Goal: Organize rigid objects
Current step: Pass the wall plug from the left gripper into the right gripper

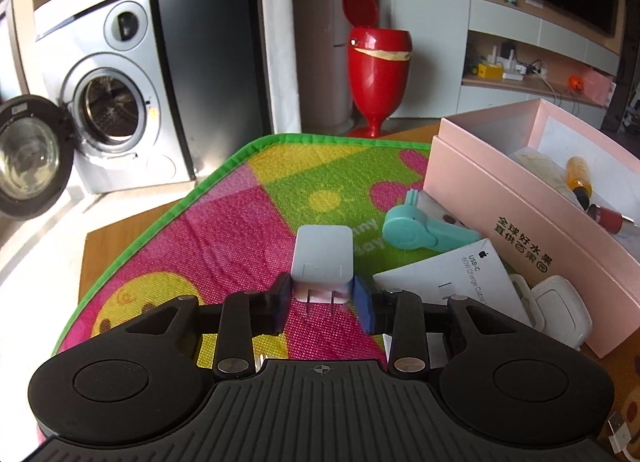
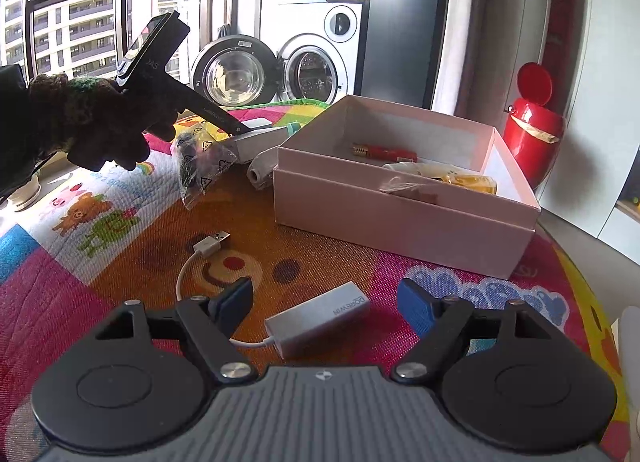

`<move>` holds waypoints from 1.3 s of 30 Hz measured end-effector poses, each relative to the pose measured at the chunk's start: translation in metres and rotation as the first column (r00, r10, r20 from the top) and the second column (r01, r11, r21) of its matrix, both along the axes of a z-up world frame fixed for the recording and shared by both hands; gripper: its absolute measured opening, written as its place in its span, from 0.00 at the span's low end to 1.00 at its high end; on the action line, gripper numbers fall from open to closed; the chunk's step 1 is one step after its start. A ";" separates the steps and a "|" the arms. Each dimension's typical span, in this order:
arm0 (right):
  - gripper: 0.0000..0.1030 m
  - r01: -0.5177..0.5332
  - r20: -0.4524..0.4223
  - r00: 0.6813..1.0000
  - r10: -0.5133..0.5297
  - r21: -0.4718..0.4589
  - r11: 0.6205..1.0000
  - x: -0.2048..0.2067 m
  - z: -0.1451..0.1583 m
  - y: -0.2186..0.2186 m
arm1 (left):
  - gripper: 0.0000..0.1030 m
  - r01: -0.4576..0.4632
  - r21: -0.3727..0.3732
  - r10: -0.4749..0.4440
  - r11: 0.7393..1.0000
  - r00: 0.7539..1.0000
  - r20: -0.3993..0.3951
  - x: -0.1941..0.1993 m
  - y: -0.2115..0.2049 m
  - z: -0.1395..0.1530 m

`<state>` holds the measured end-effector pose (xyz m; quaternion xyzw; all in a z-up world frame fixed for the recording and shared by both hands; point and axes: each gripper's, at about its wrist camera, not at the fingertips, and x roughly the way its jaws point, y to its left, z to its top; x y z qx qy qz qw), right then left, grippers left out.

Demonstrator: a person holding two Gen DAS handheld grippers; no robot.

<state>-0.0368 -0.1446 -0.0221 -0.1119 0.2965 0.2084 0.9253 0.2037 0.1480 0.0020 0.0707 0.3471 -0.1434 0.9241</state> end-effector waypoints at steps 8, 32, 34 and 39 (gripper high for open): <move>0.77 0.010 -0.009 1.000 -0.010 0.007 1.000 -0.001 -0.003 -0.002 | 0.36 -0.089 -0.056 0.091 0.994 0.996 0.022 -0.010 0.006 0.001; 0.77 -0.006 -0.049 0.999 0.007 0.014 1.000 0.002 -0.007 0.007 | 0.35 0.056 -0.197 -0.063 0.979 0.998 -0.029 -0.222 -0.036 0.019; 0.77 -0.005 -0.028 1.000 0.005 0.024 1.000 -0.001 -0.003 0.008 | 0.35 0.016 -0.242 -0.015 0.970 1.000 0.005 -0.231 -0.026 0.035; 0.76 -0.121 0.020 0.993 0.119 0.064 0.991 -0.001 0.017 0.033 | 0.34 -0.161 -0.286 0.135 0.945 0.985 -0.107 -0.235 0.011 0.059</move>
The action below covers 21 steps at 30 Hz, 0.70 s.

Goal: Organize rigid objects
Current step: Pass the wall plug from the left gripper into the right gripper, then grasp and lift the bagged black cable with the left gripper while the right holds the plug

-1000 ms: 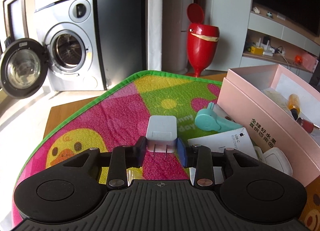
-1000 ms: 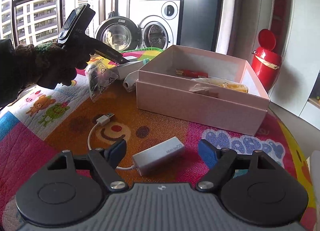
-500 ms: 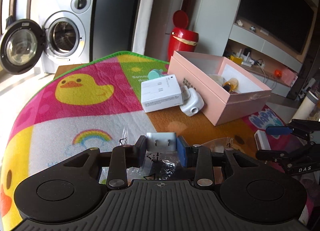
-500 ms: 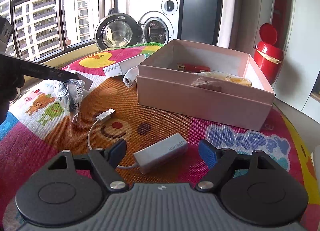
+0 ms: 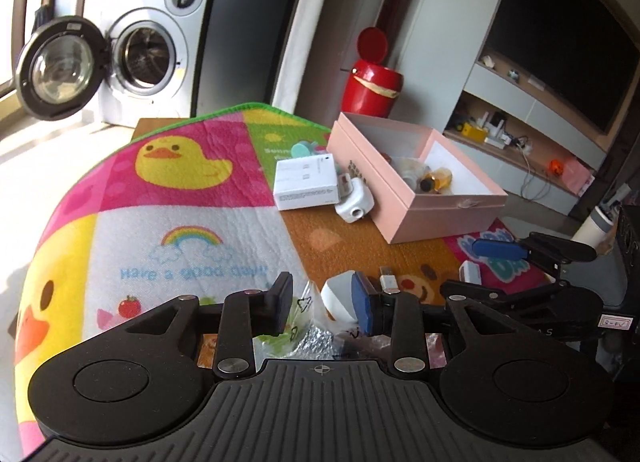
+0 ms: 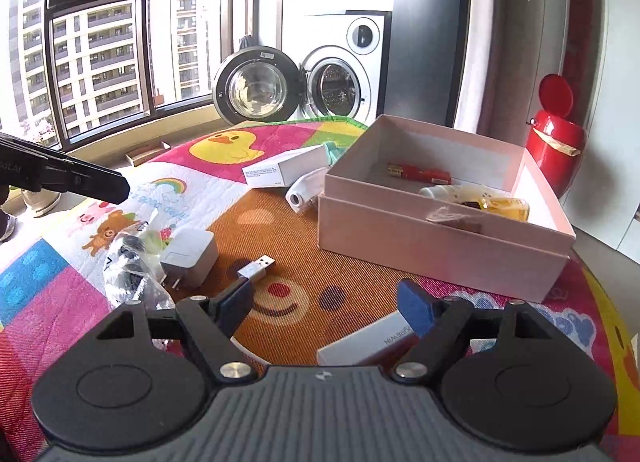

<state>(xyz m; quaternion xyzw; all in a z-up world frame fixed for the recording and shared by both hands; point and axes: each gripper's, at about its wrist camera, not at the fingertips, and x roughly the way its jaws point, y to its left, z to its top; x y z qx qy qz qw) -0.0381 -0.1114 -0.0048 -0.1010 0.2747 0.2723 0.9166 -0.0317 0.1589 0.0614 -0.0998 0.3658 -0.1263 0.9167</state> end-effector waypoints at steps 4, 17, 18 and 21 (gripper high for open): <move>0.51 -0.119 -0.113 0.985 0.128 0.083 0.989 0.022 0.006 0.037 | 0.34 -0.008 -0.042 0.003 0.999 0.992 -0.130 -0.005 0.010 -0.011; 0.32 -0.178 -0.225 0.958 0.179 0.026 0.984 0.014 -0.014 0.050 | 0.35 -0.145 -0.245 0.103 0.959 0.979 -0.179 0.018 -0.007 -0.056; 0.32 -0.180 -0.215 0.960 0.178 0.008 0.984 0.008 -0.015 0.043 | 0.35 -0.143 -0.237 0.104 0.961 0.980 -0.170 0.024 -0.011 -0.055; 0.33 -0.158 -0.191 0.970 0.150 -0.028 0.987 -0.005 -0.019 0.027 | 0.35 -0.086 -0.155 0.066 0.984 0.990 -0.126 0.038 -0.035 -0.052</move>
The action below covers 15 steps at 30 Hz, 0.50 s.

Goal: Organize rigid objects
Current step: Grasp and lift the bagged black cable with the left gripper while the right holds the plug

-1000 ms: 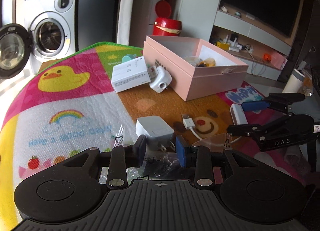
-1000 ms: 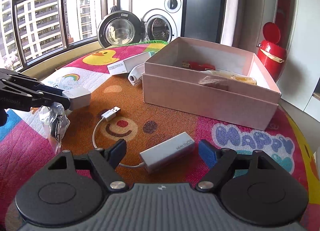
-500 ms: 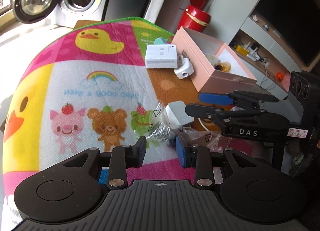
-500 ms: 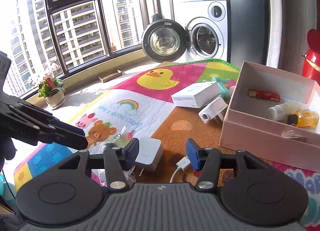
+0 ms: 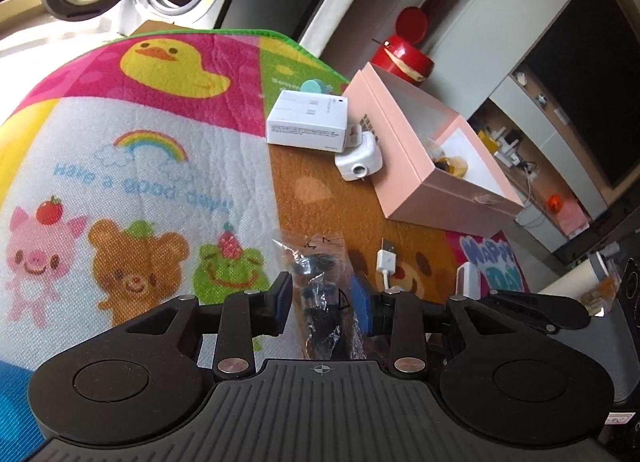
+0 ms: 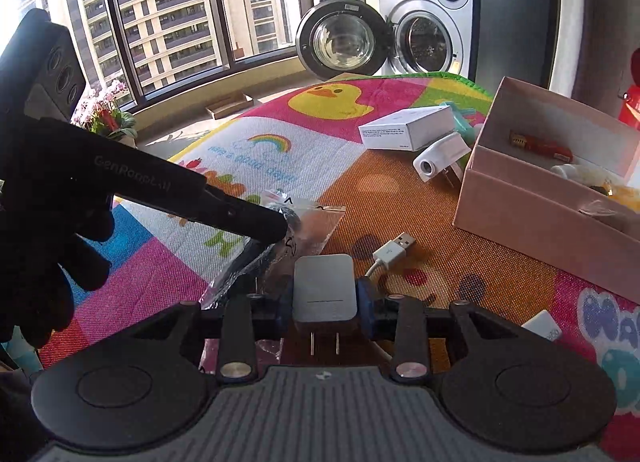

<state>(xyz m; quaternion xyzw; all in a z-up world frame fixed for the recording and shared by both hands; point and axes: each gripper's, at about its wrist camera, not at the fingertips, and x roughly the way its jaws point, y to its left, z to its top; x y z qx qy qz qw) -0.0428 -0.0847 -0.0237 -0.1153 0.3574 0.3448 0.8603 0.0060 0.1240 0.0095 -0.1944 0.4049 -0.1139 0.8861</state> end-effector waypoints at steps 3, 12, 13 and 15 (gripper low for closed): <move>0.33 0.068 0.066 0.996 -0.065 -0.050 0.996 -0.010 -0.002 -0.017 | 0.35 0.092 0.115 -0.096 0.989 0.995 0.024 -0.001 -0.029 0.001; 0.33 0.088 0.118 0.989 -0.086 -0.009 0.996 -0.029 0.004 -0.046 | 0.34 0.113 0.306 -0.147 0.945 0.985 0.088 -0.021 -0.050 -0.006; 0.33 0.079 0.112 0.991 -0.078 -0.002 0.997 -0.029 0.004 -0.045 | 0.34 0.088 0.321 -0.124 0.943 0.988 0.094 -0.019 -0.049 -0.006; 0.33 0.070 0.099 0.993 -0.070 0.012 0.998 -0.028 0.004 -0.041 | 0.34 0.062 0.335 -0.098 0.940 0.991 0.093 -0.017 -0.044 -0.006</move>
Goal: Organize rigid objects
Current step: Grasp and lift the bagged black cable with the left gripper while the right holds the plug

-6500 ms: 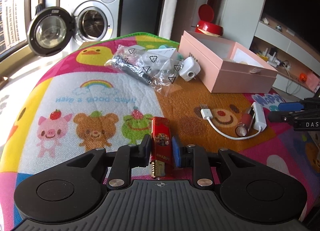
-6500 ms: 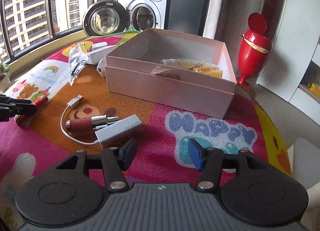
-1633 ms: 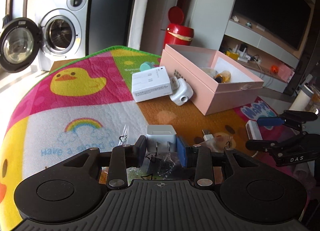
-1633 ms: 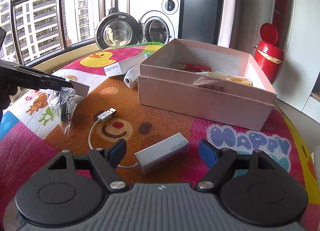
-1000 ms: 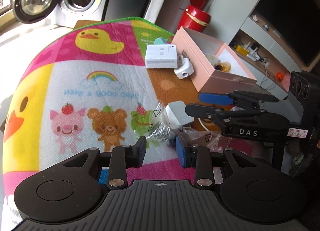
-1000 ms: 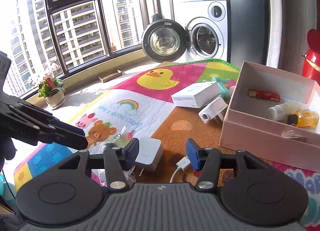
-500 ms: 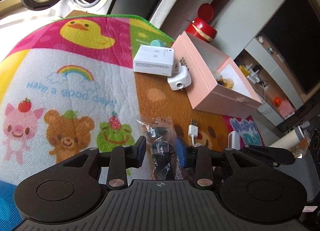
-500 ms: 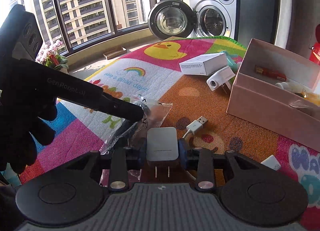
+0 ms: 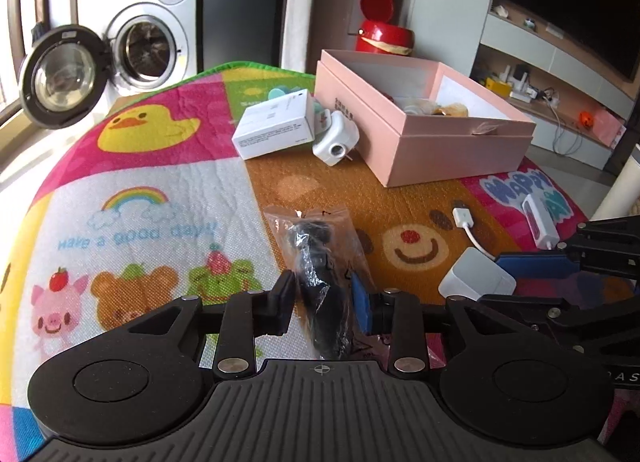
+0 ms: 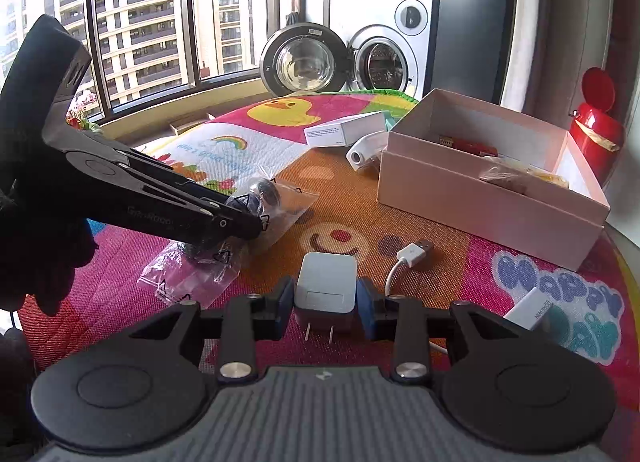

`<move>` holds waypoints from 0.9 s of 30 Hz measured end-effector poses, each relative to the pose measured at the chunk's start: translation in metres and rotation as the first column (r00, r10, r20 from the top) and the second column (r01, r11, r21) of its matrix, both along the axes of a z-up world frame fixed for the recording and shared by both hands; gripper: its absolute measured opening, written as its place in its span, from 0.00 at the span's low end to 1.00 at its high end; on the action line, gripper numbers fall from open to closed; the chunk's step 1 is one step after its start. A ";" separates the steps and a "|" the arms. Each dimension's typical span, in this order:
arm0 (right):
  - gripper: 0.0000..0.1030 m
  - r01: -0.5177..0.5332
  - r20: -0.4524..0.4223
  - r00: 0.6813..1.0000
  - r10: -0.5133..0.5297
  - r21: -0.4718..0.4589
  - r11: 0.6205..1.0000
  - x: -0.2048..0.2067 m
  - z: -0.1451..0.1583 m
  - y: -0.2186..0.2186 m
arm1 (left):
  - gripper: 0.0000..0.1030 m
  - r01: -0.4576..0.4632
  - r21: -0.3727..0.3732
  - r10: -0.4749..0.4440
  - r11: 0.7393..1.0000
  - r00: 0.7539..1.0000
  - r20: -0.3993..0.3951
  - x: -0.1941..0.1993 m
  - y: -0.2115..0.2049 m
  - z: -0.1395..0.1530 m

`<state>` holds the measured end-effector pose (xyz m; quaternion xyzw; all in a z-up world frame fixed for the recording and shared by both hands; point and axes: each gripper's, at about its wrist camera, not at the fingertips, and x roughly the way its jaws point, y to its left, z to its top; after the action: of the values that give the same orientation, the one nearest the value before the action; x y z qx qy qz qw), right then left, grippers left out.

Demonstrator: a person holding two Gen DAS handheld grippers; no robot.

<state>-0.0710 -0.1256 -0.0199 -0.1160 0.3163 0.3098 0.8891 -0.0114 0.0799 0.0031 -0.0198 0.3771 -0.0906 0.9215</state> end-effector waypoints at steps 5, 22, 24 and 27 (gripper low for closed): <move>0.35 0.014 -0.023 1.000 -0.014 -0.027 1.000 0.010 -0.010 0.014 | 0.34 -0.009 -0.029 0.008 1.000 1.000 -0.022 0.000 0.004 0.001; 0.31 0.048 0.074 0.996 -0.045 -0.036 0.998 -0.015 0.033 -0.024 | 0.22 0.175 -0.043 -0.171 0.984 0.982 0.083 -0.051 -0.018 0.020; 0.31 0.071 0.131 0.989 -0.070 -0.004 0.997 -0.016 0.058 -0.037 | 0.22 0.213 -0.047 -0.203 0.976 0.966 0.158 -0.052 -0.021 0.045; 0.31 0.113 0.228 0.966 -0.121 0.049 0.992 -0.009 0.102 -0.054 | 0.22 0.249 -0.022 -0.231 0.968 0.925 0.301 -0.041 -0.026 0.101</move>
<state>-0.0797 -0.1791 0.0818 -0.1163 0.2117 0.2470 0.9384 -0.0527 0.0541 0.1043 0.0129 0.2314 -0.2157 0.9486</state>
